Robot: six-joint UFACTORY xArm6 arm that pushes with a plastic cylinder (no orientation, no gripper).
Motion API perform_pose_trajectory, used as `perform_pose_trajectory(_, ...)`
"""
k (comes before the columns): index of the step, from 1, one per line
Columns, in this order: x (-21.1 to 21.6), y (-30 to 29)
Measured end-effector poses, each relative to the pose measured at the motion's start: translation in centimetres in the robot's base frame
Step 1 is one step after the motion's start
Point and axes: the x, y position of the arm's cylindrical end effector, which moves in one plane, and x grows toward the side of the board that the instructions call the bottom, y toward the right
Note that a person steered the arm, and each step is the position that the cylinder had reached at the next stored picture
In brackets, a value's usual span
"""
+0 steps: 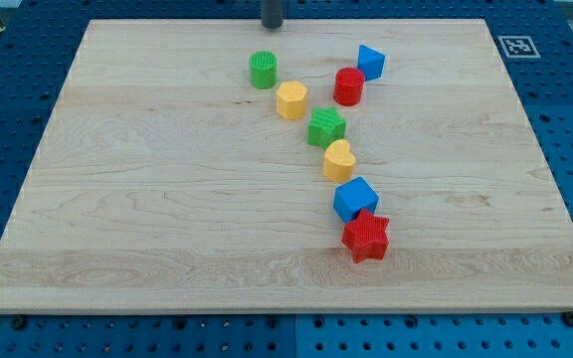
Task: Nudge the green circle left a bit
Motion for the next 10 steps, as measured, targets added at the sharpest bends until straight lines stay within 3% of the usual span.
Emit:
perform_pose_trajectory(4, 0.0, 0.0)
perform_pose_trajectory(8, 9.7, 4.1)
perform_pose_trajectory(10, 12.9, 3.2)
